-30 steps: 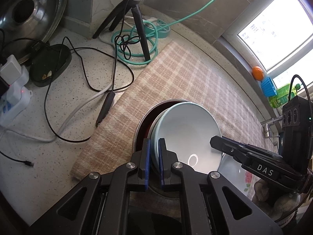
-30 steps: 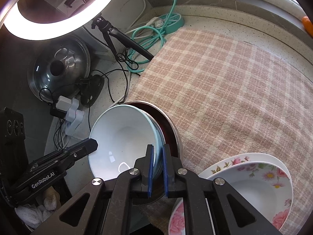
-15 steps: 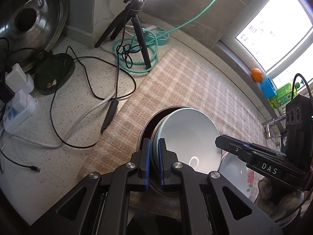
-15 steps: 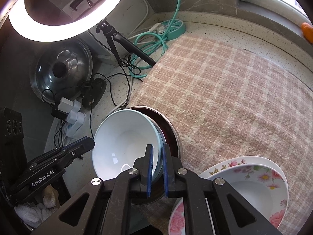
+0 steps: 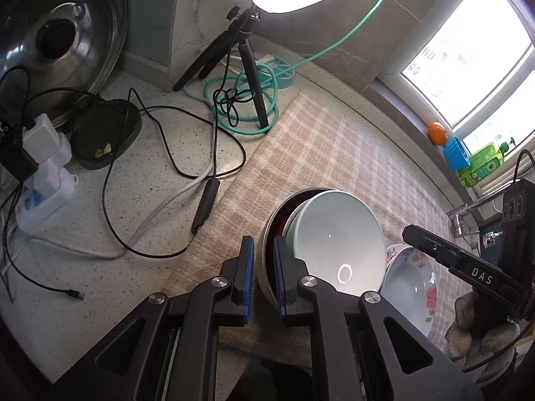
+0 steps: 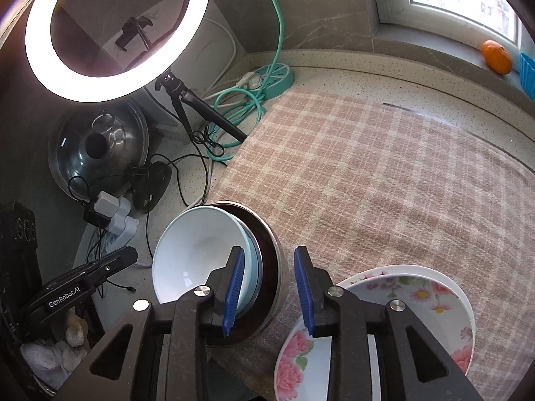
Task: Organize plates and bowls
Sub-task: 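Open both grippers to release the pale bowl inside the steel bowls, then close both grippers on the rim of the nested bowl stack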
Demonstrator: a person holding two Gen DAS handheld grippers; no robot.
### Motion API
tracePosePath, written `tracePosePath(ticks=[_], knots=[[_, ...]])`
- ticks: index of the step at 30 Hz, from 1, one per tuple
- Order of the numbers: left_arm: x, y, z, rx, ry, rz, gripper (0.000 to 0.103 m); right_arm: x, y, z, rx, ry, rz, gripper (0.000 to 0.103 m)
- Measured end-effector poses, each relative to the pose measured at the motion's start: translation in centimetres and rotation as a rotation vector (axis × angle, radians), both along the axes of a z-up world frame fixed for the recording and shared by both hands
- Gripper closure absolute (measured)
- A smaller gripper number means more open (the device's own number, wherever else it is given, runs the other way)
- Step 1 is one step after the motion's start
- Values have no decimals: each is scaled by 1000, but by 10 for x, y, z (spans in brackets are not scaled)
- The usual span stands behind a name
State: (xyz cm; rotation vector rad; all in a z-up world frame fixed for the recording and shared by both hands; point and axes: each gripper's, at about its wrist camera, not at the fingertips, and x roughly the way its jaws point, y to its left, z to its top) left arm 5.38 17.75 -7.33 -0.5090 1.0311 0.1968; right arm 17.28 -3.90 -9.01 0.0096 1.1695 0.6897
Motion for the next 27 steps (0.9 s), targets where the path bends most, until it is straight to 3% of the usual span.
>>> tracePosePath(ticks=[8,17,27], knots=[[-7,4,-7,-24,4,4,92,4,-30,7,51,-32,-89,68],[-18,-2,-15,-37,21,75,92,2,-43,-3,49,15,-16,67],[-4,-3,-28,-54,24,22,92,-1,-39,-17,37,43,-44,68]])
